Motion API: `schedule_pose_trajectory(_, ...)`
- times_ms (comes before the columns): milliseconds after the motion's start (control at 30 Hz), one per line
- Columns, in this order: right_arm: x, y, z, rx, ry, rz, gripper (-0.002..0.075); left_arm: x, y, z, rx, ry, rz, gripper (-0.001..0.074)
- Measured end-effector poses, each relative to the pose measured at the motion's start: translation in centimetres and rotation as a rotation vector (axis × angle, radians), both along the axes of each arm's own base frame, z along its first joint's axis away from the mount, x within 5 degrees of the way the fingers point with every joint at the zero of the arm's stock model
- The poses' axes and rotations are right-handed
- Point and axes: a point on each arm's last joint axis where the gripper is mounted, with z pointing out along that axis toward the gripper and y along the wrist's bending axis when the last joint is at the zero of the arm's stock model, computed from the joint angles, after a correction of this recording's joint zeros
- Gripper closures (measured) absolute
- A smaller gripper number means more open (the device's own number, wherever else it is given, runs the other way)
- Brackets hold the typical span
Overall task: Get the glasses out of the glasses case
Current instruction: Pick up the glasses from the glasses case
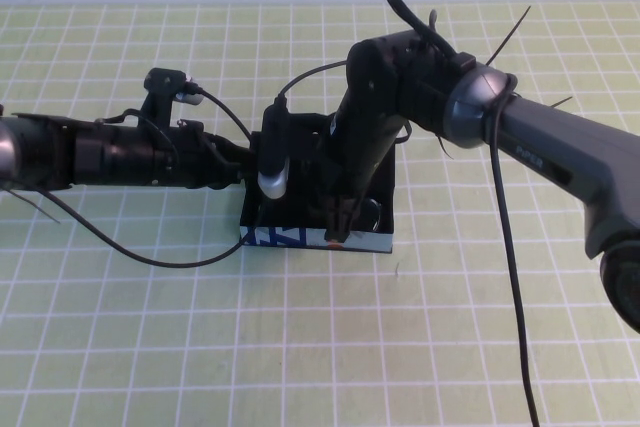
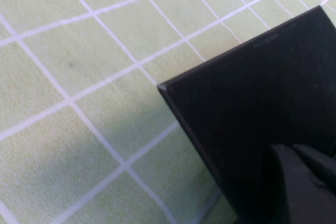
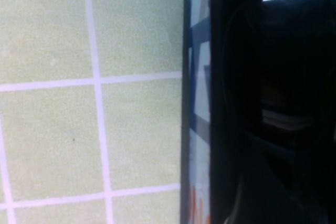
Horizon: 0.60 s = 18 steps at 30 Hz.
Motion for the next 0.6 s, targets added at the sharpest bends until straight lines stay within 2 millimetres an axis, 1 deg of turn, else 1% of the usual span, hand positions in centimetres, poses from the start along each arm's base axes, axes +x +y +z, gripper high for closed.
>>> schedule_pose_trajectory(133, -0.1, 0.0, 0.0, -0.009, 0.013, 0.004, 0.0536, -0.1, 0.0, 0.0, -0.003, 0.001, -0.007, 0.0739)
schedule_pose_trajectory(367, -0.5, -0.1, 0.5, -0.009, 0.046, 0.010, 0.0687, -0.2, -0.1, 0.1, -0.013, 0.003, -0.026, 0.0739)
schedule_pose_trajectory(433, -0.5, -0.1, 0.5, -0.008, 0.053, 0.008, 0.0704, -0.3, -0.2, 0.1, -0.016, 0.004, -0.034, 0.0739)
schedule_pose_trajectory(600, -0.5, -0.1, 1.1, -0.005, 0.067, -0.017, 0.0712, -0.4, -0.3, 0.2, -0.027, 0.014, -0.048, 0.0739)
